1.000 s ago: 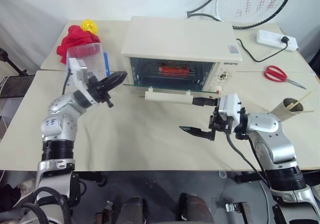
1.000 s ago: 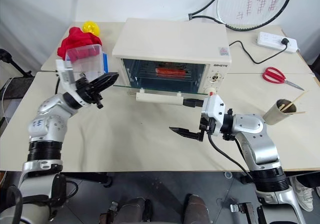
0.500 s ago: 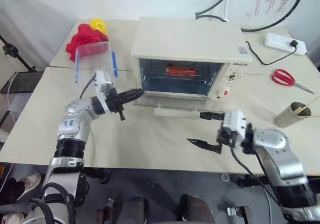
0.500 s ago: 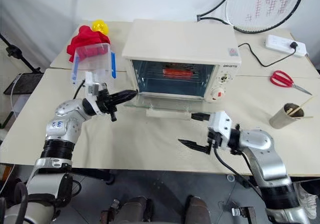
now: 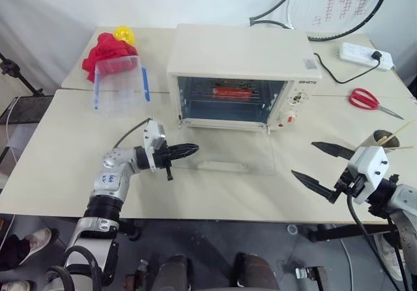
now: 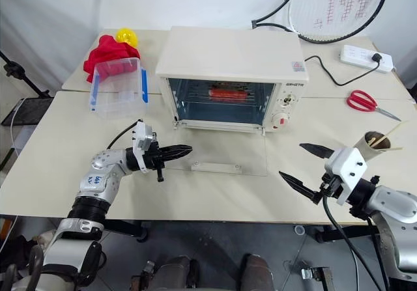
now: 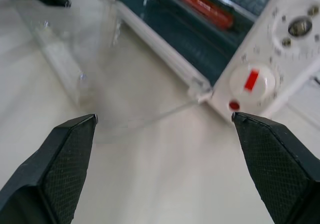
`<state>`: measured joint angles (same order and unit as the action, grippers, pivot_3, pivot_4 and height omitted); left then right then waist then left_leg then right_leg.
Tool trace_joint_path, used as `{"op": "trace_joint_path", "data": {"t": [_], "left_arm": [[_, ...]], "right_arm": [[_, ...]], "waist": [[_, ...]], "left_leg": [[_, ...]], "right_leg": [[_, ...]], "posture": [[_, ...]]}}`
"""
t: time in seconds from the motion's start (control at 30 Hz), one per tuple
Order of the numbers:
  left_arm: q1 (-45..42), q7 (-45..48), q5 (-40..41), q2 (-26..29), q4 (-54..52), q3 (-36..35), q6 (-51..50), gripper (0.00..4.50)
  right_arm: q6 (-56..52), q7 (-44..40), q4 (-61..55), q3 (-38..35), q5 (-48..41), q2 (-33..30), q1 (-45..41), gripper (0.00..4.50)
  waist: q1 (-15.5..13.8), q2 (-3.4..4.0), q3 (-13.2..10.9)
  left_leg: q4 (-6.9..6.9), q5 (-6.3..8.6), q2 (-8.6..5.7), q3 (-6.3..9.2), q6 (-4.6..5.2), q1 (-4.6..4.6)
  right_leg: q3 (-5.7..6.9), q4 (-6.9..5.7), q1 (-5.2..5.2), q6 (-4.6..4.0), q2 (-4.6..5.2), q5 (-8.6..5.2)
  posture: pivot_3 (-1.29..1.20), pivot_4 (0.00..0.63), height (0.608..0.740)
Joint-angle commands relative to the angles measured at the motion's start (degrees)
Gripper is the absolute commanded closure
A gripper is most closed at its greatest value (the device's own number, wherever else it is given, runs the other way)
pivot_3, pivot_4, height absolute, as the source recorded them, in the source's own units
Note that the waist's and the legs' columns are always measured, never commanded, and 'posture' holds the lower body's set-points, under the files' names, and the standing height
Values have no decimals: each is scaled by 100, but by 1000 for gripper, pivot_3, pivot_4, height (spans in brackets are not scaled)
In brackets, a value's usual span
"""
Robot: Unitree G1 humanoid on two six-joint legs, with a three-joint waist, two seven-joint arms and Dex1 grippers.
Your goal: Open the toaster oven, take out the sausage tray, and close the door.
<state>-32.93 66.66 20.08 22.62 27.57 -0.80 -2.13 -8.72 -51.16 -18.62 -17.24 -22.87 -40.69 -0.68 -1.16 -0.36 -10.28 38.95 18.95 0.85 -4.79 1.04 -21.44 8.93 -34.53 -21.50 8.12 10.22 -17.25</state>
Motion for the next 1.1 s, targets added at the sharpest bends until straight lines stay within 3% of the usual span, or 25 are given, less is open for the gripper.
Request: {"op": "trace_joint_path", "data": {"t": [0.03, 0.17, 0.43, 0.6, 0.73, 0.83, 1.1], "left_arm": [[103, -89, 183, -130, -283, -201, 262, 4476], [549, -287, 753, -7, -1281, -651, -229, 3949], [1592, -811, 1244, 643, -2923, -1285, -1029, 1606], [1922, -1124, 1406, 625, -3371, -1471, -1115, 94], [1985, -1246, 1544, 534, -3546, -1430, -1222, 37], [2000, -1213, 1517, 533, -3555, -1358, -1205, 0], [1895, -1163, 1523, 560, -3397, -1365, -1188, 0]], "right_arm": [[-291, 747, -378, 793, 373, 410, -1017, 0], [-464, 1472, 2, 1944, 1370, 1060, -2078, 0], [317, 2456, 1445, 3115, 3180, 1679, -3161, 0], [1062, 3334, 2897, 3666, 4483, 1749, -4072, 0], [1324, 3796, 3727, 3859, 4988, 1922, -4628, 0], [1439, 3915, 4124, 3916, 5124, 2046, -4824, 616], [1726, 4217, 4685, 4065, 5561, 2129, -5148, 3324]], "waist": [[20, 0, 0], [85, 1, 0], [161, 0, 0], [148, 4, -2], [175, 4, -2], [212, 4, -2], [305, 5, -2]], "left_leg": [[2, 0, 2, 1, 0, 0], [1, 0, 3, 34, -2, -3], [4, 3, -13, 80, -2, -20], [5, 1, -9, 84, -6, -19], [4, 1, -9, 84, -6, -19], [0, 0, -7, 87, -6, -19], [-8, 0, -4, 87, -7, -19]], "right_leg": [[0, -1, 0, 0, 0, 0], [1, -10, -6, -2, 0, -1], [15, -12, -6, -1, 12, -1], [14, -17, -7, -2, 10, -2], [15, -17, -7, -3, 10, -2], [17, -17, -7, -3, 7, -2], [17, -17, -9, -5, 4, -3]], "posture": [[0, 150, 740], [0, 150, 740], [0, 150, 740], [0, 150, 740], [0, 150, 740], [0, 150, 740], [0, 150, 740]]}}
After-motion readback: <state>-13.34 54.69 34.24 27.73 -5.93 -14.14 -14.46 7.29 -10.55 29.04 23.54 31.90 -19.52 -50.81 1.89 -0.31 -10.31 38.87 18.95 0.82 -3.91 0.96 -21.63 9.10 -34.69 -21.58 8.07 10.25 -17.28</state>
